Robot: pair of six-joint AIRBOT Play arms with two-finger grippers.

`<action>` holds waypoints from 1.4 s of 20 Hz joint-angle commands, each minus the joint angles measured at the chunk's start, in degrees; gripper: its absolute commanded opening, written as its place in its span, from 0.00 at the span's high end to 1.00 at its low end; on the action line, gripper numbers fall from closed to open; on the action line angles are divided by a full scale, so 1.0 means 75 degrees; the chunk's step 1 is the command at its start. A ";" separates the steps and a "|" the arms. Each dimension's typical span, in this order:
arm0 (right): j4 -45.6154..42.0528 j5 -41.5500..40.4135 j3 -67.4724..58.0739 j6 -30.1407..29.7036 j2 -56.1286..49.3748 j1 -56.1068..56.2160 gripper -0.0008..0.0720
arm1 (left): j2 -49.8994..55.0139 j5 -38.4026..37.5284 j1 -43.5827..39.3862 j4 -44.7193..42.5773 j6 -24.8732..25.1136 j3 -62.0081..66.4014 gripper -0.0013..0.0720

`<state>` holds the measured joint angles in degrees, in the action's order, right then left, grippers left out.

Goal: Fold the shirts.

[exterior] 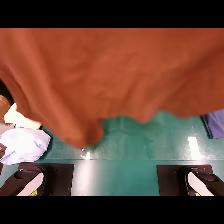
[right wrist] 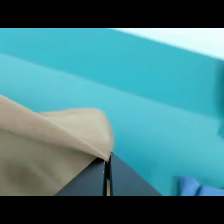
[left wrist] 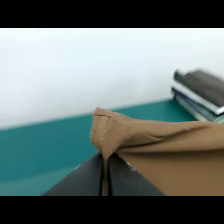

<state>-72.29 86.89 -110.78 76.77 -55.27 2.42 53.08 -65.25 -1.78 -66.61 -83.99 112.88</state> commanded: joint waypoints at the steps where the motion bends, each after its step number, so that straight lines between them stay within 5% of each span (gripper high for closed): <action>1: 0.0029 0.0361 -0.0134 0.0166 -0.1460 0.0536 0.97 | 0.1107 -0.0510 0.0006 -0.0233 0.0067 -0.0819 0.95; 9: 0.0326 -0.0449 0.1833 0.0157 -0.4873 0.0845 0.97 | 0.5278 -0.0230 0.0009 -0.0344 0.0064 -0.1941 0.94; 11: 0.0697 -0.0458 0.1664 0.0152 -0.5394 0.0842 0.96 | 0.5791 -0.0073 0.0009 -0.0344 0.0047 -0.1941 0.40; 12: 0.0705 -0.0460 0.1518 0.0154 -0.5572 0.0842 0.96 | 0.5887 -0.0038 0.0009 -0.0347 0.0038 -0.1941 0.32; 13: 0.0711 -0.0414 0.1303 0.0154 -0.5747 0.0842 0.82 | 0.5887 -0.0038 0.0023 -0.0344 0.0026 -0.1938 0.32; 14: 0.0702 -0.0321 0.1055 0.0154 -0.5869 0.0836 0.51 | 0.5840 -0.0111 0.0064 -0.0344 -0.0006 -0.1918 0.32; 19: 0.1521 0.0221 0.1396 -0.0184 -0.5132 0.0271 0.52 | 0.4858 -0.1682 0.0525 -0.0463 -0.0076 -0.2430 0.32; 28: 0.2702 -0.0289 0.5683 -0.0679 -0.1792 -0.1513 0.53 | 0.1204 -0.0807 0.0472 0.0117 -0.0160 -0.9203 0.32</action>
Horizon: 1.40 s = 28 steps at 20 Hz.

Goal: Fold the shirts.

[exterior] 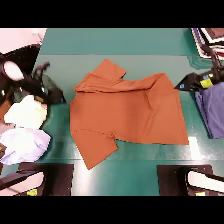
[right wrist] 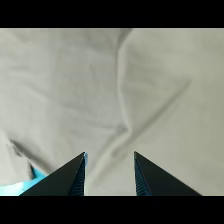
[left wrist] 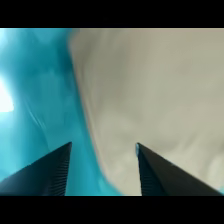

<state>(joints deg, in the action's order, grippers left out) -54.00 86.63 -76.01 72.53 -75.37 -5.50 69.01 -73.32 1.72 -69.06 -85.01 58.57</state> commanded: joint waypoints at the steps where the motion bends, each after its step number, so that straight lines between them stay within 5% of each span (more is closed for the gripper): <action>1: 0.0262 -0.0356 0.1282 -0.0117 0.1131 -0.0557 0.53 | -0.1110 0.0487 0.0006 0.0662 -0.0023 -0.2518 0.32; 8: 0.0265 -0.0399 0.1655 -0.0119 0.1766 -0.0691 0.53 | -0.1233 0.1781 0.0006 0.2331 0.0405 -0.4051 0.35; 9: 0.0265 -0.0379 0.1658 -0.0119 0.1763 -0.0691 0.53 | -0.1233 0.1839 0.0006 0.2404 0.0440 -0.4083 0.53; 10: 0.0265 -0.0364 0.1658 -0.0119 0.1763 -0.0691 0.53 | -0.1233 0.1853 0.0006 0.2500 0.0624 -0.4086 0.65; 11: 0.0259 -0.0350 0.1658 -0.0119 0.1763 -0.0691 0.53 | -0.1233 0.1871 0.0006 0.2541 0.0679 -0.4083 0.66; 13: 0.0169 -0.0321 0.1670 -0.0119 0.1763 -0.0764 0.53 | -0.1236 0.1920 0.0006 0.2521 0.0708 -0.4028 0.95; 16: -0.0052 -0.0020 0.2384 -0.0117 0.1891 -0.1428 0.53 | -0.1241 0.1571 0.0006 0.2457 0.0746 -0.3652 0.95; 19: -0.1950 -0.0137 0.3759 -0.0108 0.2305 -0.2457 0.50 | -0.1241 0.1361 0.0006 0.2433 0.0810 -0.3177 0.95; 20: -0.2387 -0.0128 0.4220 -0.0108 0.2349 -0.2879 0.32 | -0.1241 0.1378 0.0006 0.2430 0.0816 -0.3025 0.95; 21: -0.2425 -0.0134 0.4605 -0.0111 0.2308 -0.3279 0.26 | -0.1241 0.1381 0.0006 0.2428 0.0854 -0.2891 0.95; 28: -0.2192 -0.0968 0.5592 0.0015 0.1207 -0.3430 0.30 | -0.1241 0.1373 0.0006 0.2090 0.0941 -0.2451 0.95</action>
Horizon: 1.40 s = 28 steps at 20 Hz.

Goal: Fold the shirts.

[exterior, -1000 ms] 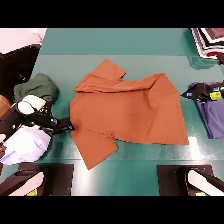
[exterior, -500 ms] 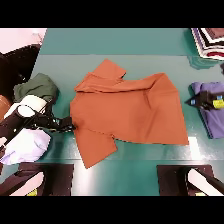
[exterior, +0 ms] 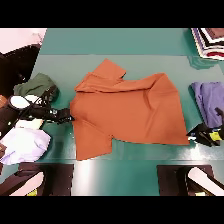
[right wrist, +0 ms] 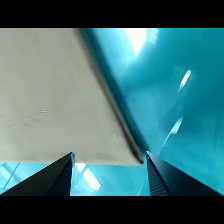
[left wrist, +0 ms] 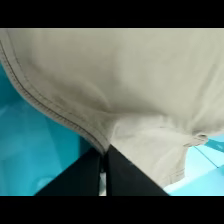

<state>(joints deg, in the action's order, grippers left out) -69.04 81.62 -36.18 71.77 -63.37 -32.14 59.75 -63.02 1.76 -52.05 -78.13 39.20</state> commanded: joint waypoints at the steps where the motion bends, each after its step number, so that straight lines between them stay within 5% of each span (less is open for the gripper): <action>1: -0.0195 -0.0396 0.0283 0.0178 -0.0510 0.0294 0.34 | -0.0006 -0.0012 0.0000 -0.0254 0.0023 0.0131 0.95; 4: -0.0201 -0.0519 0.0283 0.0175 -0.0629 0.0839 0.44 | -0.0006 -0.0015 0.0000 -0.0268 0.0023 0.0131 0.95; 7: -0.0192 -0.0527 0.0268 0.0090 -0.0335 0.1355 0.96 | -0.0114 -0.0029 0.0000 -0.0289 0.0012 0.0131 0.95; 12: -0.0114 -0.0259 -0.1064 0.0087 0.1011 0.2171 0.97 | -0.1562 -0.0653 0.0000 -0.1160 -0.0764 0.1075 0.95; 17: 0.0055 -0.0560 -0.4639 0.0117 0.2122 0.2856 0.97 | -0.2183 -0.1495 0.0000 -0.1606 -0.0991 0.5004 0.95; 23: -0.0458 -0.0726 -0.8588 0.0268 0.2559 0.2894 0.97 | -0.2189 -0.1201 0.0000 -0.1751 -0.1373 0.9699 0.95; 28: -0.1032 -0.0338 -1.0506 0.0638 0.2320 0.2894 0.97 | -0.2139 -0.0577 0.0000 -0.2063 -0.1606 1.1048 0.95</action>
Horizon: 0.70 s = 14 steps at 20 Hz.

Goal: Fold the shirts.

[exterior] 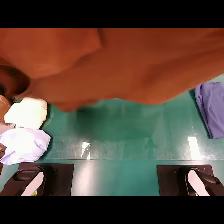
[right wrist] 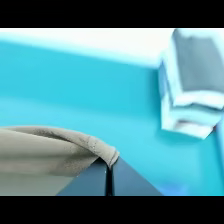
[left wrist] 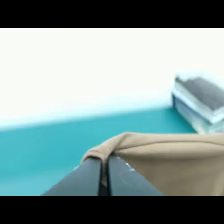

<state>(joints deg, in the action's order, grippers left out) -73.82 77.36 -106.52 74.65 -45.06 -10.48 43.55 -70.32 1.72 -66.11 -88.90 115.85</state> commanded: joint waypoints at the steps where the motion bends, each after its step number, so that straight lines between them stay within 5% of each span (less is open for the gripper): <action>1: -0.0382 0.0402 -0.1419 0.0347 -0.0286 0.0006 0.97 | 0.0087 0.0367 0.0006 -0.0256 -0.0172 0.0828 0.95; 5: -0.0289 0.0915 -0.1411 0.0755 -0.1134 0.0009 0.97 | 0.1008 -0.0551 0.0006 -0.0315 -0.0166 0.0391 0.95; 14: -0.0323 0.1378 0.1941 0.0831 -0.4707 0.0577 0.97 | 0.4931 -0.1020 0.0006 -0.0315 -0.0082 -0.2742 0.95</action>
<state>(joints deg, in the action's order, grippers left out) -76.23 87.79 -97.82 80.90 -71.81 -8.25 70.63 -77.23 1.69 -68.38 -89.93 100.38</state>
